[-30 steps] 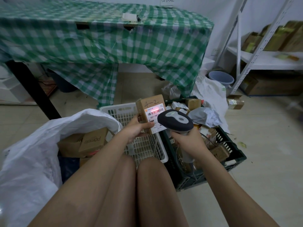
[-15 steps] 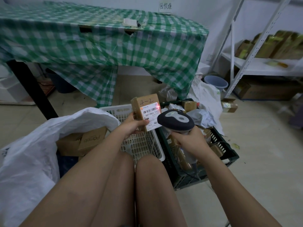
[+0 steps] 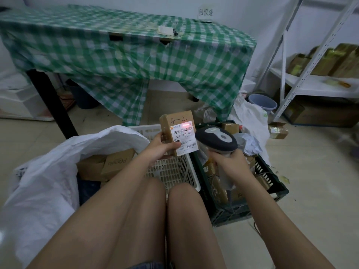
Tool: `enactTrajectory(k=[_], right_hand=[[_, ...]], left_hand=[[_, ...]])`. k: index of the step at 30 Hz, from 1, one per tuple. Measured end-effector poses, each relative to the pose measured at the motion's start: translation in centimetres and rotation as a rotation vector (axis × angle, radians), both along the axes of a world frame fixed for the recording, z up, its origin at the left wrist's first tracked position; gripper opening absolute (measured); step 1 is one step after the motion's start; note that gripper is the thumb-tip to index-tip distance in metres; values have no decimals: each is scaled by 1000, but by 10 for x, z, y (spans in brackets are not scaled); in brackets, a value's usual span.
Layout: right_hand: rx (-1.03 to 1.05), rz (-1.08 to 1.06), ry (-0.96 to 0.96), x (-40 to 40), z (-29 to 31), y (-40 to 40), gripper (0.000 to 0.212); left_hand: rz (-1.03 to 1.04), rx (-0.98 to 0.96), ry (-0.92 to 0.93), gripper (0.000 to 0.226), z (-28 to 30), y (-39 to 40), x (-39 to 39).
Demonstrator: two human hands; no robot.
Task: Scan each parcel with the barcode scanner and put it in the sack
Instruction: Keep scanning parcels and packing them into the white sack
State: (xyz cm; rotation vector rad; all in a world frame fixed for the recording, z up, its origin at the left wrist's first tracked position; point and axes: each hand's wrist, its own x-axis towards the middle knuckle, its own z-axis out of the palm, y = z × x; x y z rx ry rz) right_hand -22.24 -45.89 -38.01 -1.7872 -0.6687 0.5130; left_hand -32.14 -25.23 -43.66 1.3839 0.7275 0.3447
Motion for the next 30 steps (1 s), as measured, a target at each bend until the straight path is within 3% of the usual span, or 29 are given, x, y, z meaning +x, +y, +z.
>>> enactTrajectory(k=[3,7,14,19,21,23,26,30], right_hand=[[90,-43,49,-5,3,21,13],[120,-43,118,-17,5,67,10],[-98,173,9,-50,-17,152,14],[-183,290,-22,-66,-49,199,45],[-291,301,-153,-64,-65,215,37],[-350,265,-273,-61,-74,229,15],[-247,196,-270,-52,-74,253,33],[-75,122,-228,-45,-53,283,16]], left_hand=[[54,86,5,74,6,5,-31],[177,134,-47,73,18,14,-84],[293,356,99,92,-1,31,-183],[257,386,182,90,-30,45,-222],[230,432,274,101,-47,55,-227],[205,491,393,107,-61,68,-225],[111,716,610,106,-67,91,-202],[146,1197,846,72,-64,130,-146]])
